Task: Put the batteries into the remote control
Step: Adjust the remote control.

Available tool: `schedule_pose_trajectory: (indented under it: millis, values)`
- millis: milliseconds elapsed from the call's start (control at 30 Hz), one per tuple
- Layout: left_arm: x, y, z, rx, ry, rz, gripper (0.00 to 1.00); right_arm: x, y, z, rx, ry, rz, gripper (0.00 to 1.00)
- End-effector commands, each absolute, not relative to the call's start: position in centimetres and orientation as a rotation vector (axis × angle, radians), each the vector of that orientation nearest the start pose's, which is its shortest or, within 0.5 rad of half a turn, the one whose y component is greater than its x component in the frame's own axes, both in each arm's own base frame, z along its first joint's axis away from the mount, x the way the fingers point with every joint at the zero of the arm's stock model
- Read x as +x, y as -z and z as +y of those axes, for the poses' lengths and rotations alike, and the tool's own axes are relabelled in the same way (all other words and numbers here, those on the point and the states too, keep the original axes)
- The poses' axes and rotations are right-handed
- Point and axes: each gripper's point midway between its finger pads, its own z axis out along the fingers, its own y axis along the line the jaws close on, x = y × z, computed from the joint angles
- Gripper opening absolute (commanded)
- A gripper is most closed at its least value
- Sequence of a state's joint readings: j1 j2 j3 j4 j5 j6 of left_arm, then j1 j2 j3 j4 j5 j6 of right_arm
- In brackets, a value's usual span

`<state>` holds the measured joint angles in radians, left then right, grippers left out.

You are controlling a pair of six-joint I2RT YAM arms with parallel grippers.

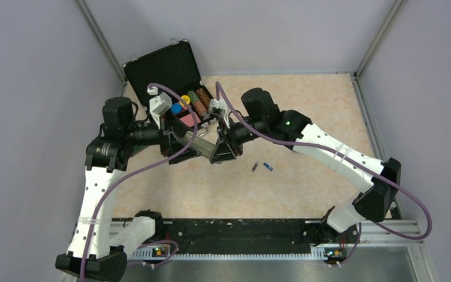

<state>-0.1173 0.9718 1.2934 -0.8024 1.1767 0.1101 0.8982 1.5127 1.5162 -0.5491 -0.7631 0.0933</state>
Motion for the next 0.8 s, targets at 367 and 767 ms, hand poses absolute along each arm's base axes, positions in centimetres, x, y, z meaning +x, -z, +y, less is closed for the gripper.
schedule_pose_trajectory:
  millis: [367,767]
  values:
    - [16.2,-35.7,-19.3,0.927,1.438,1.679,0.67,15.0,-34.8,37.9,-1.337,-1.330,1.654,0.00]
    - [17.1,-37.4,-19.3,0.882,1.355,1.673,0.00,15.3,-37.1,37.8,-1.180,-1.359,1.656,0.55]
